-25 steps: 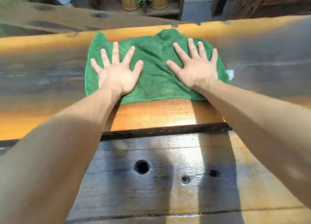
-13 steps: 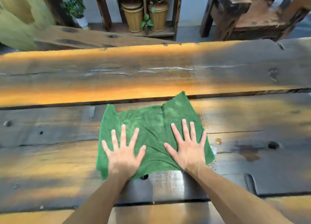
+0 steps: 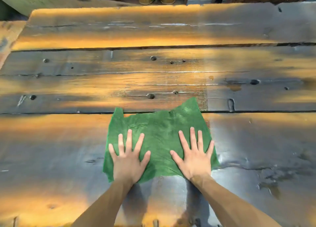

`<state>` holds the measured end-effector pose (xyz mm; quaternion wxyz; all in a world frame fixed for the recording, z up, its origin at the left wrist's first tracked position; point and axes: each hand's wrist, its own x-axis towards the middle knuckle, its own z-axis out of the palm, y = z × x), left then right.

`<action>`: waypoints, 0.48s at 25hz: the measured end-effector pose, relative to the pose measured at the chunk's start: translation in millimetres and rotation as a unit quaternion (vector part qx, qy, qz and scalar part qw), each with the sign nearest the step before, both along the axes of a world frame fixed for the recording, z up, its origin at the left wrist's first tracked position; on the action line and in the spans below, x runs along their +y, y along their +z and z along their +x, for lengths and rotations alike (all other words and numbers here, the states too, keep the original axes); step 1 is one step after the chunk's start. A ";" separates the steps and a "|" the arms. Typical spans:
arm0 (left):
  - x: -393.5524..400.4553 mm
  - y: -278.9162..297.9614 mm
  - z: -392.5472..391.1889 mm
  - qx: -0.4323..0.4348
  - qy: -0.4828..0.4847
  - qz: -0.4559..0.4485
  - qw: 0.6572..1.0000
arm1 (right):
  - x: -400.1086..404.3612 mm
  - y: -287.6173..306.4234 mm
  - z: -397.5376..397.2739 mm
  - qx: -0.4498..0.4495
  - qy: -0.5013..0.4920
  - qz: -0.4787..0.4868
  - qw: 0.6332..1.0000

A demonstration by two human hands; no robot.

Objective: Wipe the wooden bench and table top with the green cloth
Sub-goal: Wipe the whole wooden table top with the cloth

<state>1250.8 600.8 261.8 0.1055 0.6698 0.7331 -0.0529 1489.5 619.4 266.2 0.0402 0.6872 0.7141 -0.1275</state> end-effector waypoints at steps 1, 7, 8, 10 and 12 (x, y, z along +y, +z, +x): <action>-17.9 1.2 0.9 -0.002 -0.001 0.001 1.000 | -19.2 -0.7 -0.4 0.000 -0.003 0.006 1.000; -128.4 3.3 -4.0 -0.006 -0.009 0.005 1.000 | -126.1 -4.1 -3.5 -0.009 -0.008 0.024 1.000; -144.2 3.8 -4.1 -0.012 -0.002 -0.004 1.000 | -142.9 -4.4 -5.0 -0.008 -0.009 0.017 1.000; -174.8 4.4 0.3 -0.023 0.014 -0.015 1.000 | -174.1 -3.1 -5.4 -0.007 -0.020 0.006 1.000; -201.9 4.2 2.9 -0.028 0.024 -0.021 0.999 | -199.5 0.2 -2.3 -0.012 -0.023 -0.008 1.000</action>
